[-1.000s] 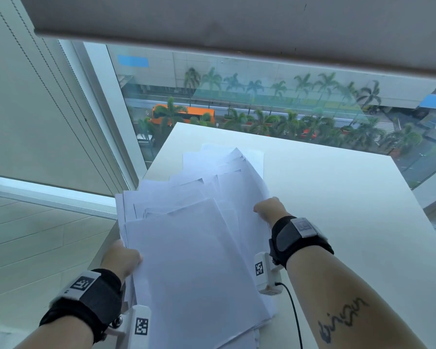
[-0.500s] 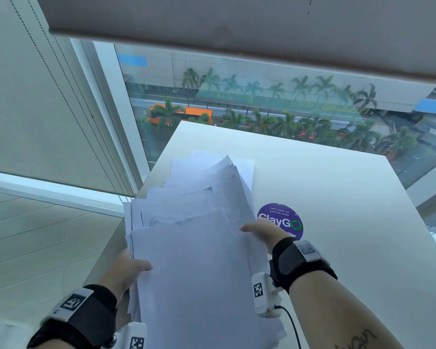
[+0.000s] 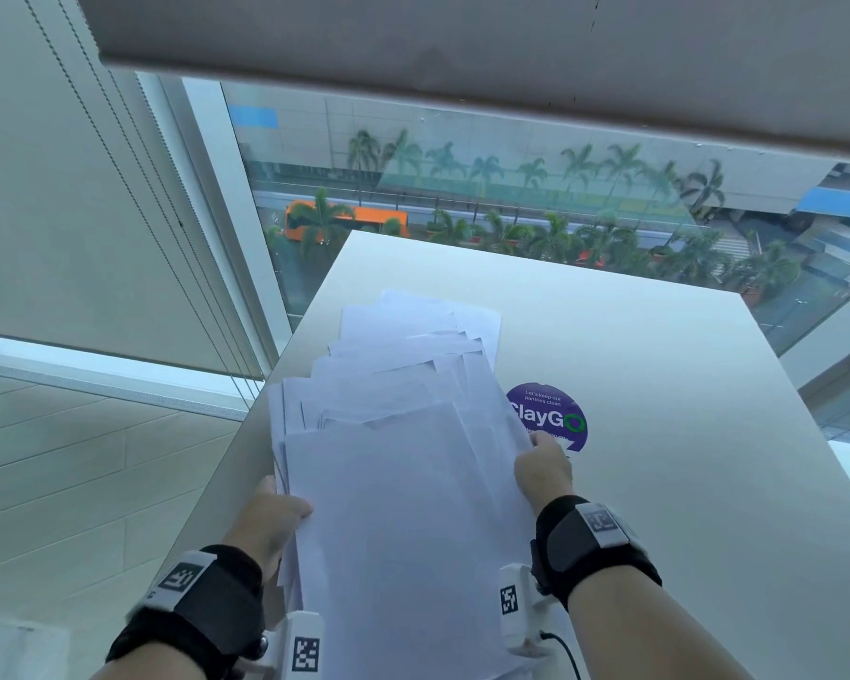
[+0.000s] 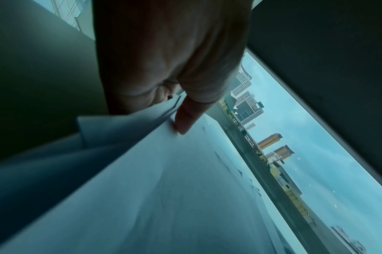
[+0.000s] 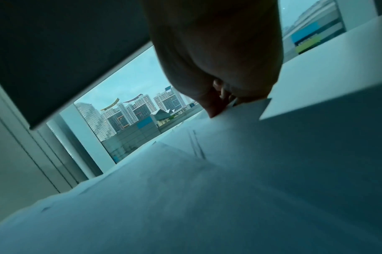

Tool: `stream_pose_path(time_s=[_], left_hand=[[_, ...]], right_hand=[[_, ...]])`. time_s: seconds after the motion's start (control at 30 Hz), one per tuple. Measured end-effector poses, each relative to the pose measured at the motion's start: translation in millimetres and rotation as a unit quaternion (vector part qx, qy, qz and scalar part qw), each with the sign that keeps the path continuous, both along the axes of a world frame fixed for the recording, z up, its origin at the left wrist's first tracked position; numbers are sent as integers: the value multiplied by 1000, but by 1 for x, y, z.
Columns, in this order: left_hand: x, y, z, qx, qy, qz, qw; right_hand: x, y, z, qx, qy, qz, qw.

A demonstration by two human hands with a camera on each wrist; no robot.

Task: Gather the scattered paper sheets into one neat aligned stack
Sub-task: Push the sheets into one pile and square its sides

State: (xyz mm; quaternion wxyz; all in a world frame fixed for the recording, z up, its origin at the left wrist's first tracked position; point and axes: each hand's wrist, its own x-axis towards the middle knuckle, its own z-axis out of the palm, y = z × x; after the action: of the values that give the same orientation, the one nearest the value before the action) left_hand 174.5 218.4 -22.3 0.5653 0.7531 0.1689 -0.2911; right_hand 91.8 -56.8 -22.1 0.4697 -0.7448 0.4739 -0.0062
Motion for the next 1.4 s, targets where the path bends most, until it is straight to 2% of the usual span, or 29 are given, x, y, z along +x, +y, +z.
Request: stream_pose_path(time_s=[0.13, 0.23, 0.3, 0.37, 0.47, 0.53, 0.67, 0.83, 0.9, 1.0, 1.07, 1.13, 1.23, 1.4], left_hand=[[-5, -6, -1, -5, 5, -30, 1000], [-3, -2, -2, -20, 14, 1, 1000], [1, 2, -3, -2, -1, 52, 999], [3, 2, -2, 7, -2, 61, 998], [1, -8, 8, -29, 21, 17, 999], [-2, -14, 17, -53, 28, -15, 998], [-5, -11, 27, -85, 29, -49, 995], [-5, -13, 33, -66, 58, -142, 986], [-2, -15, 33, -58, 58, -133, 988], [5, -12, 26, 8, 10, -59, 998], [6, -9, 20, 26, 13, -14, 999], [2, -11, 16, 12, 43, -29, 999], [-1, -13, 13, -4, 55, -83, 995], [-3, -10, 31, -48, 59, -113, 991]], right_hand=[[-9, 4, 3, 143, -16, 53, 988], [-13, -7, 7, 191, -7, 23, 981], [-10, -14, 8, 135, -14, -16, 991], [-6, -13, 9, 96, -8, -7, 995], [-1, 3, 13, 172, 7, 41, 984], [1, 10, 9, 146, 22, 87, 985], [-1, 13, 11, 104, 17, 88, 990], [-4, 9, 17, 137, 70, 172, 973], [-5, 9, 19, 162, 59, 146, 974], [-5, 9, 16, 95, 80, 75, 989], [-6, 12, 14, 63, 106, 91, 988], [-5, 18, 14, 73, 114, 123, 983], [-7, 24, 22, 119, 115, 122, 979], [-18, 19, 33, 199, 94, 101, 970]])
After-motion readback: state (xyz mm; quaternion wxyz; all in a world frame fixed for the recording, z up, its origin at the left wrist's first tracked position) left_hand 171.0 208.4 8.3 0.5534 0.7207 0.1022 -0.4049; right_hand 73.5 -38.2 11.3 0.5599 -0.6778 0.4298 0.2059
